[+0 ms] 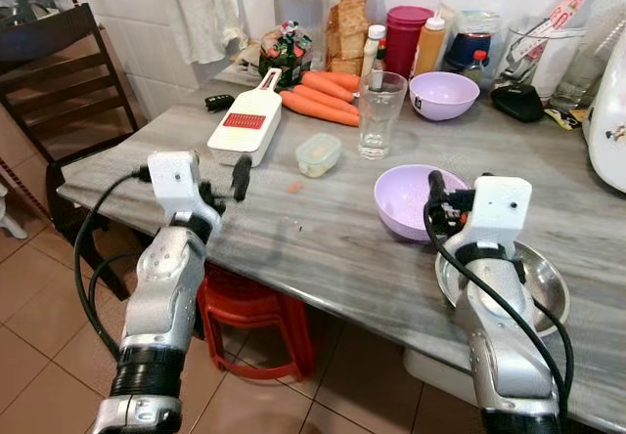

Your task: Setting the table

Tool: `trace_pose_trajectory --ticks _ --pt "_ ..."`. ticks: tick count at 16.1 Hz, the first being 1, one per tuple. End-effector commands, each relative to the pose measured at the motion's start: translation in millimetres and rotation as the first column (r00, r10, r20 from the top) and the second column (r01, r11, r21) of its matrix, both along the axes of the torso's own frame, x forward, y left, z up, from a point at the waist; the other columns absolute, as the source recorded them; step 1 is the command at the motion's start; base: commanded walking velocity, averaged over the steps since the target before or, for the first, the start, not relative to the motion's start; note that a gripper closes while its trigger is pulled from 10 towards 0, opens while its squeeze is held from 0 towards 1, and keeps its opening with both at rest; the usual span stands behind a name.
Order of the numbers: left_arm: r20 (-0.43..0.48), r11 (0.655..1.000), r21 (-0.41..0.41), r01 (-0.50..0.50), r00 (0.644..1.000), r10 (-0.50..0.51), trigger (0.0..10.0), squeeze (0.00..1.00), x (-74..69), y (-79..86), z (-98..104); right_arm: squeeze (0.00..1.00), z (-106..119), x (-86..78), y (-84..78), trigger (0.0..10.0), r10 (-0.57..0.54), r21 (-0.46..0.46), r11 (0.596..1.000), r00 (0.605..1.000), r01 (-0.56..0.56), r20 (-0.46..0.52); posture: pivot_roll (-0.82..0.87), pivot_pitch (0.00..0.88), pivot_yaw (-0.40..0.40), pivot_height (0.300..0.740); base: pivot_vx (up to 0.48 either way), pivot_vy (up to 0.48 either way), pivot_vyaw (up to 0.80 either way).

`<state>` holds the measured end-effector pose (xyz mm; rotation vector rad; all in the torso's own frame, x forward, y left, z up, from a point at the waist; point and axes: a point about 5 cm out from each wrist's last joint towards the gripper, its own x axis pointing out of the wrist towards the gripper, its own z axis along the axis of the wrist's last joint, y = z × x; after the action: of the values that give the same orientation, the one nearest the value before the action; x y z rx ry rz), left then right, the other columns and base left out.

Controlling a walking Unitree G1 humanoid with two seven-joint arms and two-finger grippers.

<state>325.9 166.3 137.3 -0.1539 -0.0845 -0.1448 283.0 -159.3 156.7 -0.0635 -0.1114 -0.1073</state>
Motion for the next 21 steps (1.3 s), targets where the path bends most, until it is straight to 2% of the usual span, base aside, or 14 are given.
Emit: trace_pose_trajectory --ticks 1,2,4,6,8,10,12,14,15,17,19,21 --pt "-0.059 0.999 0.019 -0.040 0.997 0.041 10.0 0.00 -6.1 10.4 -15 0.00 -2 -4.5 0.6 10.0 0.011 -0.003 1.000 1.000 -0.011 0.002 -0.05 0.000 0.047 0.740 0.000 0.000 0.00" --pt "-0.082 0.997 0.016 -0.071 0.994 0.072 10.0 0.00 -12.2 12.5 -20 0.00 -5 -10.0 -2.6 10.0 -0.005 -0.004 1.000 1.000 0.005 -0.008 -0.05 0.000 0.052 0.740 0.000 0.000 0.00" --pt "-0.055 0.996 0.074 -0.049 0.997 0.053 10.0 0.00 -18.4 5.6 -18 0.00 -8 -16.2 -7.9 10.0 -0.021 -0.009 1.000 0.999 0.021 -0.026 -0.06 0.000 0.068 0.740 0.000 0.000 0.00" --pt "-0.050 0.998 0.055 0.025 0.999 -0.022 10.0 0.00 -18.7 -8.9 -16 0.00 -6 -23.6 -11.6 10.0 -0.037 -0.022 0.999 0.999 0.037 -0.021 -0.09 0.000 0.079 0.740 0.000 0.000 0.00" --pt "-0.043 0.999 0.047 0.027 0.999 -0.025 10.0 0.00 -17.7 -12.1 -12 0.00 -3 -26.3 -13.9 10.0 -0.055 -0.037 0.998 0.998 0.054 -0.020 -0.12 0.000 0.081 0.740 0.000 0.000 0.00" --pt "-0.032 0.998 0.046 0.034 0.999 -0.033 10.0 0.00 -14.5 -7.8 -7 0.00 0 -26.1 -10.4 10.0 -0.070 -0.053 0.996 0.998 0.069 -0.006 -0.11 0.000 0.069 0.740 0.000 0.000 -0.78" --pt "-0.023 0.998 0.054 0.018 1.000 -0.017 10.0 0.00 -9.0 -1.8 -2 0.00 -1 -20.3 -1.7 10.0 -0.056 -0.021 0.998 0.998 0.056 -0.013 -0.09 0.000 0.063 0.740 0.000 0.000 -0.80" --pt "-0.005 0.999 0.051 0.002 1.000 -0.002 10.0 0.00 -5.3 -5.9 7 0.00 3 -17.0 2.0 10.0 -0.015 -0.021 1.000 1.000 0.015 -0.005 -0.07 0.000 0.067 0.740 0.000 0.000 -0.80" --pt "0.006 0.998 0.059 -0.007 1.000 0.006 10.0 0.00 -4.1 -7.0 9 0.00 -2 -15.5 0.3 10.0 -0.018 -0.033 0.999 1.000 0.017 -0.023 -0.07 0.000 0.040 0.740 0.000 0.000 -0.80" --pt "0.010 0.998 0.062 -0.008 1.000 0.008 10.0 0.00 -7.2 -7.9 8 0.00 0 -16.8 -4.2 10.0 -0.041 -0.004 0.999 0.999 0.041 -0.027 -0.07 0.000 0.015 0.740 0.000 0.000 -0.80" --pt "-0.006 0.998 0.045 -0.034 0.999 0.035 10.0 0.00 -11.8 -9.4 6 0.00 -1 -18.3 -8.3 10.0 -0.066 0.007 0.998 0.997 0.066 -0.037 -0.08 0.000 0.001 0.740 0.000 0.000 0.00" --pt "-0.027 0.999 0.053 -0.007 1.000 0.008 10.0 0.00 -18.0 -17.6 0 0.00 1 -18.1 -9.8 10.0 -0.091 0.005 0.996 0.995 0.091 -0.031 -0.08 0.000 -0.007 0.740 0.000 0.000 0.00"
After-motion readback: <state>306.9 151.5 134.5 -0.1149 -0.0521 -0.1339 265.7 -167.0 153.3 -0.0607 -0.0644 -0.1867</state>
